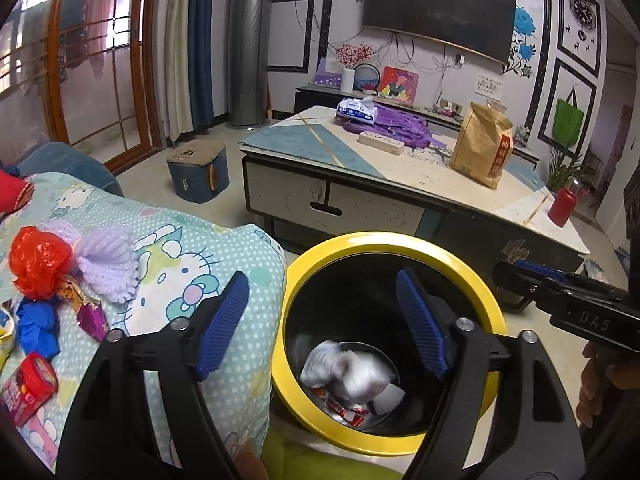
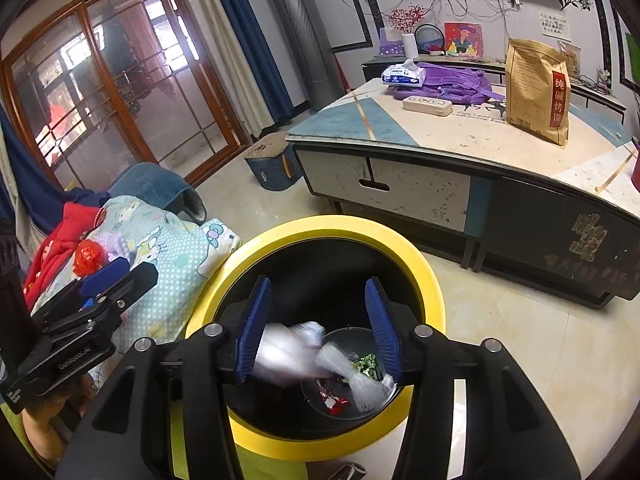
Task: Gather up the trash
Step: 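Move both open tools back from the bin toward the bed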
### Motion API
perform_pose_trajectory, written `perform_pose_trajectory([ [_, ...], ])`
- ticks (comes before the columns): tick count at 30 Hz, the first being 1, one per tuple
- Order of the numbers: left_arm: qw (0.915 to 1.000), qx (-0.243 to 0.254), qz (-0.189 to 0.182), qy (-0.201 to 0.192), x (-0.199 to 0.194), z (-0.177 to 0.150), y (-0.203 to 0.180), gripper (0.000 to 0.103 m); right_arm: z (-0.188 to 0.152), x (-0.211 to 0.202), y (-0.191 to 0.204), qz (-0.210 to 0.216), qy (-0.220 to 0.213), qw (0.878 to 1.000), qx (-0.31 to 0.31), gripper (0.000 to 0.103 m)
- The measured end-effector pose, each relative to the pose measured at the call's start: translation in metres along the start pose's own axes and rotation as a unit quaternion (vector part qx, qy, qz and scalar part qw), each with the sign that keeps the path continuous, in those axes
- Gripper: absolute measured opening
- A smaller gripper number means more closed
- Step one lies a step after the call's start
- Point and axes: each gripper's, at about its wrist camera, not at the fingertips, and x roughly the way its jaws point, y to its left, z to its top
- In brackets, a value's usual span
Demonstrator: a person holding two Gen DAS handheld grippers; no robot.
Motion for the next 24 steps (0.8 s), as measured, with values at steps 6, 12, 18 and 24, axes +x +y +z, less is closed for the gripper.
perform_pose_trajectory([
  [6,0.9999,-0.007,0.001,-0.008,-0.010,0.002,0.002,0.090,0.002,-0.003,0.000,-0.002,-0.007,1.000,0.001,0.055],
  [12,0.9997,-0.017,0.007,-0.017,-0.021,0.003,0.007,0.092,0.004,-0.010,0.006,0.004,-0.024,1.000,-0.009,0.063],
  [18,0.9992,-0.026,0.014,-0.027,-0.035,0.002,0.013,0.092,0.007,-0.018,0.015,0.017,-0.038,0.999,-0.020,0.066],
  [24,0.9977,-0.017,0.039,-0.053,-0.056,0.003,0.018,0.092,0.008,-0.026,0.029,0.026,-0.053,0.997,-0.041,0.067],
])
